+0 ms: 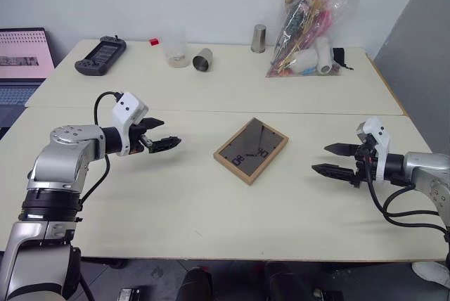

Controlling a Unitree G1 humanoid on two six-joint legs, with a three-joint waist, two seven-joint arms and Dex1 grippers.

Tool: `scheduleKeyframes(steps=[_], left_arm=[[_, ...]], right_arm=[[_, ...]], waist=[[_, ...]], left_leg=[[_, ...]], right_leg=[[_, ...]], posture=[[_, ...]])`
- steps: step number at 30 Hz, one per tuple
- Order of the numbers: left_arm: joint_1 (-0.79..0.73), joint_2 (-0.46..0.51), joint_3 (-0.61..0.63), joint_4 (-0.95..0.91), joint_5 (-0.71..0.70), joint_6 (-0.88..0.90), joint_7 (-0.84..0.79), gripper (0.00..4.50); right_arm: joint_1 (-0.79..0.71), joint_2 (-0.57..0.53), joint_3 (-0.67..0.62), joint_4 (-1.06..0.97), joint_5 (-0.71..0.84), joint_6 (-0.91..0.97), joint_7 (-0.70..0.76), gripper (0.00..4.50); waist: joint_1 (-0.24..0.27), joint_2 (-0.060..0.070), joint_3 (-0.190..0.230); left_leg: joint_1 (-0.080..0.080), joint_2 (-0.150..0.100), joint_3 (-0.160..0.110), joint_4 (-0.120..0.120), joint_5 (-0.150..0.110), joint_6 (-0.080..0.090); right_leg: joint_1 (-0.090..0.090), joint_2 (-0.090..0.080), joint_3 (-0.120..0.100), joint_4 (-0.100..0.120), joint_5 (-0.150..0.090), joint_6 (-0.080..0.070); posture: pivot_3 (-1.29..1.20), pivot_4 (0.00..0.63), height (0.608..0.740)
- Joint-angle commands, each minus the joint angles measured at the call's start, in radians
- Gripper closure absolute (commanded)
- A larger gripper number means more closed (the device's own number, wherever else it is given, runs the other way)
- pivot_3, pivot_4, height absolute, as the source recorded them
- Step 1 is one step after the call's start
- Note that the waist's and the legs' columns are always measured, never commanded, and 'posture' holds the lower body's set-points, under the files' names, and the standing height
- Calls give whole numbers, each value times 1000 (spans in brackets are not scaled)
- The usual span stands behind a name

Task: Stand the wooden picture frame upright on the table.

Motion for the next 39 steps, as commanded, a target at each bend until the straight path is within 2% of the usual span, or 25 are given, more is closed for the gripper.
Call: scheduleKeyframes(steps=[1, 10, 11, 14, 22, 26, 30, 39], left_arm=[[-30, 6, 14, -7, 7, -20, 2, 0], [-23, -10, 15, -19, -5, -12, -13, 0], [-29, -26, 22, -13, -12, -11, -2, 179], [-48, -81, 4, 14, 1, -39, 19, 681], [-132, -286, -94, 189, 99, -202, 80, 2462], [-156, -343, -127, 256, 135, -266, 87, 3459], [-143, -356, -148, 246, 140, -273, 50, 4376], [-72, -322, -190, 122, 135, -193, -42, 4453]], right_arm=[[-24, -1, -21, -20, -7, -26, -5, 14], [-36, 15, -12, -19, -20, -35, -19, 14], [-44, 26, -10, -11, -31, -41, -36, 4], [-77, 68, 6, 29, -77, -57, -95, 432], [-147, 196, 138, 109, -246, -158, -213, 2434], [-151, 258, 202, 148, -339, -196, -282, 3529], [-164, 320, 246, 179, -395, -209, -327, 4500], [-274, 474, 289, 306, -443, -264, -339, 4500]], waist=[[1, 0, 0], [1, 0, 0], [1, 0, 0], [1, 0, 0], [3, 0, 0], [2, 0, 0], [1, 0, 0], [-3, 0, 0]], left_leg=[[0, 0, 0, 0, 0, 0], [0, 0, 0, 0, 0, 0], [0, 0, 0, 0, 0, 0], [0, 0, 0, 0, 0, 0], [0, 0, 0, 1, 0, 0], [0, 0, 0, 1, 0, 0], [0, -1, 0, 1, 0, 0], [1, -1, 0, 1, 0, 0]], right_leg=[[0, 0, 0, 0, 0, 0], [0, 0, 0, 0, 0, 0], [0, 0, 0, 0, 0, 0], [0, 0, 0, 0, 0, 0], [0, 0, 0, 1, 0, 0], [0, 0, 0, 2, 0, 0], [0, 0, 0, 3, 0, 0], [0, 0, 0, 5, 0, 0]], posture=[[0, 150, 740], [0, 150, 740], [0, 150, 740], [0, 150, 740], [0, 150, 740], [0, 150, 740], [0, 150, 740], [0, 150, 740]])
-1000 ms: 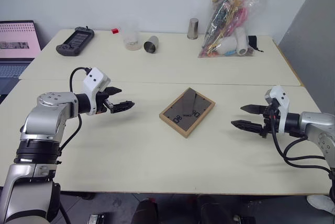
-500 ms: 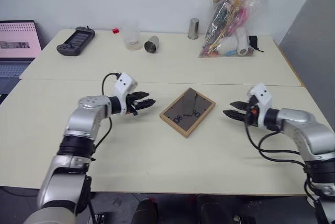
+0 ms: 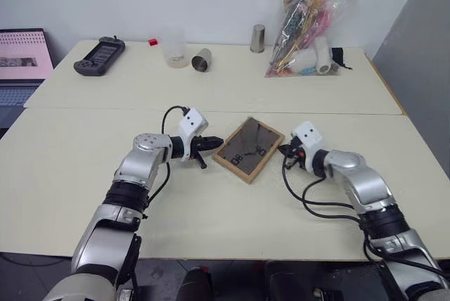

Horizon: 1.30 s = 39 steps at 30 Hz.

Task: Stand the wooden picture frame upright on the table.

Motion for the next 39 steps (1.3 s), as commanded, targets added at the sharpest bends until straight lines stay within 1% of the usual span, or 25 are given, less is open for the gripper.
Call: scheduleKeyframes(steps=[1, 5, 8, 10, 13, 18, 22, 27, 32, 39], left_arm=[[39, 27, -18, -127, -20, 55, -58, 4453], [103, 62, -13, -251, -45, 131, -83, 4453], [170, 113, 23, -414, -108, 242, -107, 4453], [187, 129, 29, -452, -107, 259, -86, 4453], [196, 133, 31, -440, -81, 240, -43, 4453], [181, 114, 29, -348, -32, 168, 41, 4453], [183, 97, 18, -359, -44, 172, 42, 4453], [180, 96, 17, -383, -55, 194, 30, 4453], [196, 163, 18, -433, -65, 233, -19, 4453], [230, 271, 36, -478, -70, 257, -65, 4453]], right_arm=[[-47, 32, 12, 3, -10, -43, 16, 4500], [-62, 59, 20, 20, -20, -55, 27, 4500], [-54, 73, 13, 4, -8, -57, 49, 4500], [-47, 73, 7, 4, -12, -63, 53, 4500], [-41, 60, 8, 17, -38, -83, 51, 4500], [-29, 39, -7, 0, -36, -94, 62, 4500], [4, 49, -10, -94, 26, -46, 102, 4500], [22, 75, 22, -154, 46, 0, 123, 4500], [18, 104, 54, -179, 54, 30, 148, 4500], [23, 83, 103, -212, 49, 55, 219, 4500]], waist=[[1, 0, 0], [1, 0, 0], [-1, 0, 0], [1, 0, 0], [1, 0, 0], [3, 0, 0], [3, 0, 0], [0, 0, 0], [-3, 0, 0], [-3, 0, 0]], left_leg=[[0, 0, 0, 0, 0, 0], [0, 0, 0, 0, 0, 0], [0, 0, 0, 0, 0, 0], [0, 0, 0, 0, 0, 0], [0, 0, -1, 0, 0, 0], [1, 0, -1, 0, 0, 0], [0, 0, -1, 0, 0, 0], [1, 0, -1, 0, 0, 0], [1, 0, -1, 0, 0, 0], [0, 1, -1, -1, 0, 0]], right_leg=[[0, 0, 0, 0, 0, 0], [0, 0, 0, 0, 0, 0], [0, 0, 0, 1, 0, 0], [0, 0, 0, 1, 0, 0], [0, 0, 0, 1, 0, 0], [0, 0, 0, 1, 0, 0], [0, 0, 0, 1, 0, 0], [0, 0, 0, 2, 0, 0], [0, 0, 0, 2, 0, 0], [-1, 1, 0, 1, -1, -1]], posture=[[0, 150, 740], [0, 150, 740], [0, 150, 740], [0, 150, 740], [0, 150, 740], [0, 150, 740], [0, 150, 740], [0, 150, 740], [0, 150, 740], [0, 150, 740]])
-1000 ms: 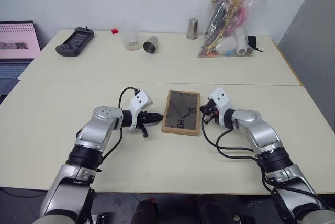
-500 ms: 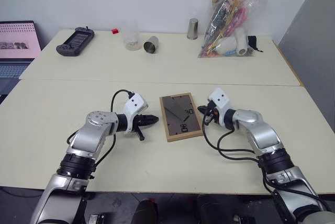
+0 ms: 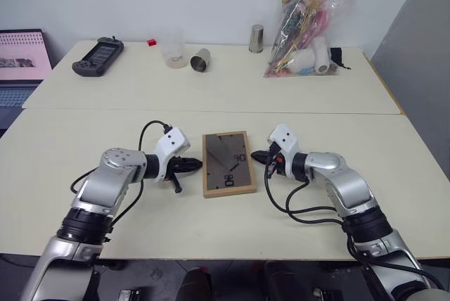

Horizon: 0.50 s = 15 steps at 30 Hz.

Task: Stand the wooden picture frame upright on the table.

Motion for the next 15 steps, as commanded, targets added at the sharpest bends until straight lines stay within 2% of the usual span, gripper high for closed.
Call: scheduleKeyframes(steps=[1, 10, 15], left_arm=[[2, 36, 19, -69, -30, 4, -40, 4453], [63, 94, 17, -122, -43, 23, -89, 4453], [56, 94, 64, -53, -22, -23, -40, 4453]], right_arm=[[-2, 4, 34, -64, 36, -4, 60, 4500], [-4, 0, 41, -63, 29, 5, 82, 4500], [6, -58, 36, -49, -6, -19, 87, 4500]], waist=[[1, 0, 0], [-3, 0, 0], [1, 0, 0]], left_leg=[[0, 0, 0, 0, 0, 0], [0, 0, 0, 0, 0, 0], [0, 0, 0, 0, 0, 0]], right_leg=[[0, 0, 0, 0, 0, 0], [0, 0, 0, 0, -1, -1], [0, 0, 0, 0, -1, -1]], posture=[[0, 150, 740], [0, 150, 740], [0, 150, 740]])
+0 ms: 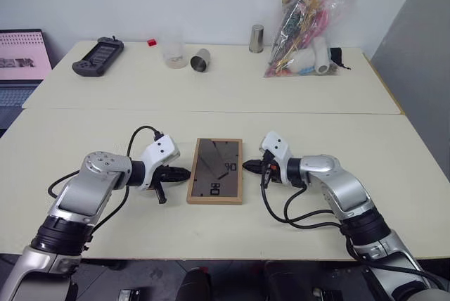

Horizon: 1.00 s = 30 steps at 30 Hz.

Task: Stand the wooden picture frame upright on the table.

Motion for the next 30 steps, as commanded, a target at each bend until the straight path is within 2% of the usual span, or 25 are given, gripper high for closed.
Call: scheduleKeyframes(steps=[1, 4, 6, 11, 15, 18, 22, 24, 30], left_arm=[[-19, 8, 83, 43, -29, -21, 23, 4273], [-27, 33, 162, 64, -154, 99, -45, 3915], [-36, 62, 193, 91, -213, 182, -93, 3457], [-103, 119, 180, 178, -324, 441, -168, 2494], [-183, 108, 160, 222, -411, 671, -178, 1626], [-205, 96, 161, 254, -448, 756, -174, 1101], [-185, 72, 150, 303, -468, 798, -160, 190], [-188, 54, 150, 334, -471, 815, -145, 35], [-203, 17, 79, 411, -464, 898, -114, 35]], right_arm=[[6, -52, -7, -22, -17, -42, 12, 4500], [17, -84, -30, -9, -18, -61, 12, 4500], [24, -94, -44, -5, -9, -71, 6, 4500], [25, -83, -64, 18, -12, -102, -28, 4500], [24, -65, -71, 17, -6, -103, -47, 4500], [27, -60, -71, 9, -6, -101, -54, 4500], [42, -54, -74, -9, 0, -89, -68, 4500], [51, -54, -73, -22, 3, -83, -73, 4500], [74, -60, -61, -69, 14, -59, -57, 4500]], waist=[[0, 0, 0], [1, 0, 0], [-1, 0, 0], [-4, 0, 0], [-8, 0, 0], [-10, 0, 0], [-16, 0, 0], [-17, 0, 0], [-18, 0, 0]], left_leg=[[0, 0, 0, 0, 0, 0], [0, 0, 0, 0, 0, 0], [0, 0, 0, 0, 0, 0], [0, 0, 0, 0, 0, 0], [0, 0, 0, 0, 0, 0], [0, 0, -1, 0, 0, 0], [0, 0, -1, 0, 0, 0], [0, 0, -1, 0, 0, 0], [0, 0, -1, 0, 0, 0]], right_leg=[[0, 0, 0, 0, 0, 0], [0, 0, 0, 0, 0, 0], [0, 0, 0, 0, 0, 0], [0, 0, 0, 0, 0, 0], [0, 0, -1, 0, 0, 0], [0, 0, -1, 0, 0, 0], [0, 0, -1, 1, 0, 0], [0, 0, -1, 1, 0, 0], [0, 0, -1, 2, 0, 0]], posture=[[0, 150, 740], [0, 150, 740], [0, 150, 740], [0, 150, 740], [0, 150, 740], [0, 150, 740], [0, 150, 740], [0, 150, 740], [0, 150, 740]])
